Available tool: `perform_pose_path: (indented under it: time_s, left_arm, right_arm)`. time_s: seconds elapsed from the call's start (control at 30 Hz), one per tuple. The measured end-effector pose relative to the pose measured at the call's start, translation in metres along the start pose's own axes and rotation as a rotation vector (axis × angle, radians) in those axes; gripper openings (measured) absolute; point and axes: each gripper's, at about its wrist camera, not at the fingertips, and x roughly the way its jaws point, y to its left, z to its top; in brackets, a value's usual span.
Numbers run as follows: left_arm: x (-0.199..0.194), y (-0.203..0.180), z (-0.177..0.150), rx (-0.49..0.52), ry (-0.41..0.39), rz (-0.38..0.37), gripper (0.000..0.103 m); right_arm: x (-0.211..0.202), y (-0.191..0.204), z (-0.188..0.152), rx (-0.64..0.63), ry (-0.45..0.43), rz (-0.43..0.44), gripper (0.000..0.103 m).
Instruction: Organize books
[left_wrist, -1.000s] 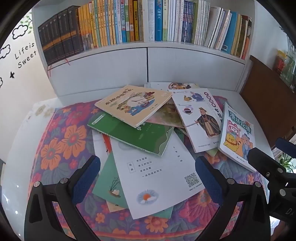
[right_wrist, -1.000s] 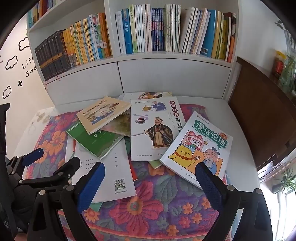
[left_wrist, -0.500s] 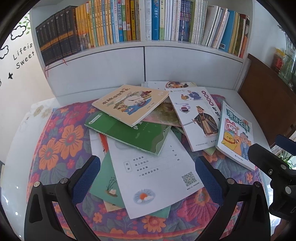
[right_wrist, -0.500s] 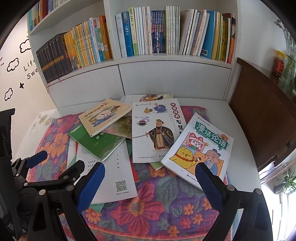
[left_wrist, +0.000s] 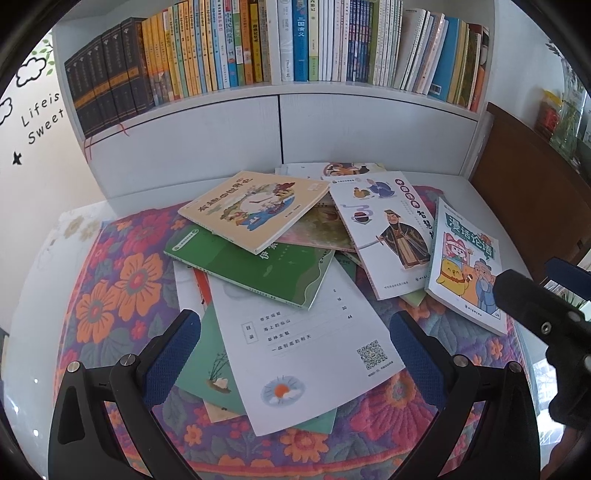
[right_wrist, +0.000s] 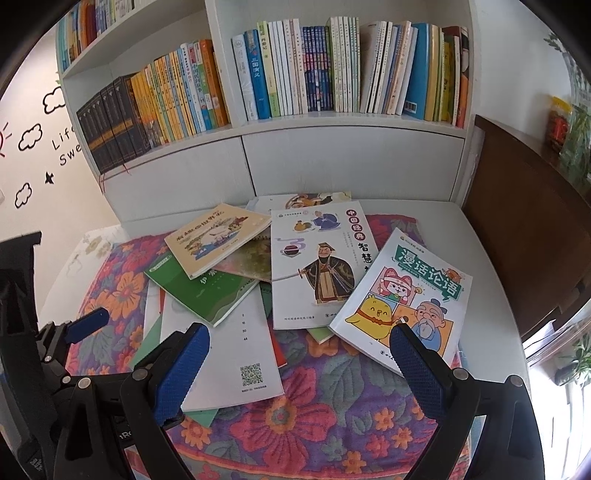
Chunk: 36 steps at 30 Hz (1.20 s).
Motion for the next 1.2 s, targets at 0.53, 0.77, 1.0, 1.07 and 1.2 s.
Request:
perform_pose_path:
  time_s: [0.53,0.77,1.0,1.07,1.2]
  left_arm:
    - [0.002,0.008,0.000,-0.021,0.001,0.007,0.102]
    - [0.003,0.012,0.000,-0.029,0.001,0.014,0.102]
    - [0.003,0.016,0.001,-0.037,-0.001,0.016,0.102]
    - [0.003,0.016,0.001,-0.038,-0.001,0.017,0.102]
    - [0.003,0.016,0.001,-0.038,-0.002,0.018,0.102]
  right_arm:
    - [-0.002,-0.010,-0.001,0.050,-0.028,0.018,0.098]
    - [0.001,-0.008,-0.001,0.042,-0.015,0.041,0.093]
    - [0.003,-0.007,-0.001,0.032,-0.009,0.041,0.090]
    - [0.003,-0.007,0.000,0.028,-0.013,0.036,0.090]
    - [0.003,-0.007,0.000,0.019,-0.013,0.025,0.090]
